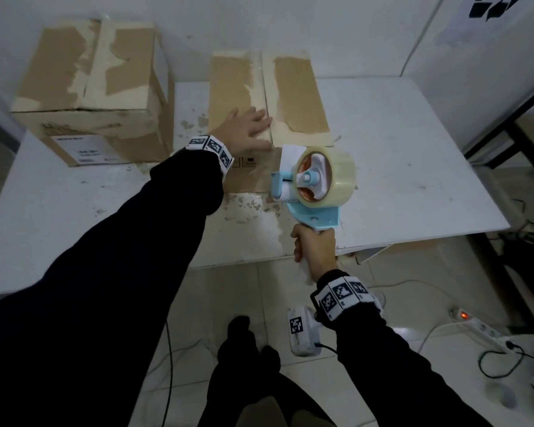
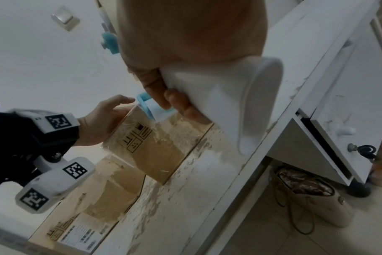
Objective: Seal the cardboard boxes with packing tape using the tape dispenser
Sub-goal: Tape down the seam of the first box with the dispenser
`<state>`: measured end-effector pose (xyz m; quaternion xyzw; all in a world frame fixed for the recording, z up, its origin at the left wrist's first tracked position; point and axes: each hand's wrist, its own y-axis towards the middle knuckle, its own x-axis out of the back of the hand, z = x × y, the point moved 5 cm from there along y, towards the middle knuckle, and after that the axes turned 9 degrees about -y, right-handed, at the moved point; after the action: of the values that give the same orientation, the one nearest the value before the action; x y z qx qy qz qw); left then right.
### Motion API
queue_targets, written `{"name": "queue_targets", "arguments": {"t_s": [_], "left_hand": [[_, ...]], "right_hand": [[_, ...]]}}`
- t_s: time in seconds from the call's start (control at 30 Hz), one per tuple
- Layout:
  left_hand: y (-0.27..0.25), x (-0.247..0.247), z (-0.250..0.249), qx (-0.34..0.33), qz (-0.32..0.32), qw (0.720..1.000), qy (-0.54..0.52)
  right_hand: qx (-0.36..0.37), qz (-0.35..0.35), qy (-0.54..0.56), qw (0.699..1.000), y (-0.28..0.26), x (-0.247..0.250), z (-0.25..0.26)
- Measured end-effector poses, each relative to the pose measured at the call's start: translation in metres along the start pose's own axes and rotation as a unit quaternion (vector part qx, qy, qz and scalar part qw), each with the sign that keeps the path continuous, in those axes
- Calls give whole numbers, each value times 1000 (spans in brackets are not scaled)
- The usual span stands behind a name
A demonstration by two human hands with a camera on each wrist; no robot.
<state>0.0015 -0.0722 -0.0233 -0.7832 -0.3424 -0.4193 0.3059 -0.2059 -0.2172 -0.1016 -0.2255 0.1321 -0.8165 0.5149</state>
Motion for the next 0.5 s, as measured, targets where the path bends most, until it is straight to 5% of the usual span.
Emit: {"name": "queue_targets", "arguments": {"t_s": [0.13, 0.5], "left_hand": [[1, -4, 1, -46, -43, 998, 1], [3, -13, -5, -34, -60, 997, 29]], "right_hand": [[-2, -3, 5, 1000, 2, -5, -3], [13, -25, -22, 999, 7, -15, -5]]}}
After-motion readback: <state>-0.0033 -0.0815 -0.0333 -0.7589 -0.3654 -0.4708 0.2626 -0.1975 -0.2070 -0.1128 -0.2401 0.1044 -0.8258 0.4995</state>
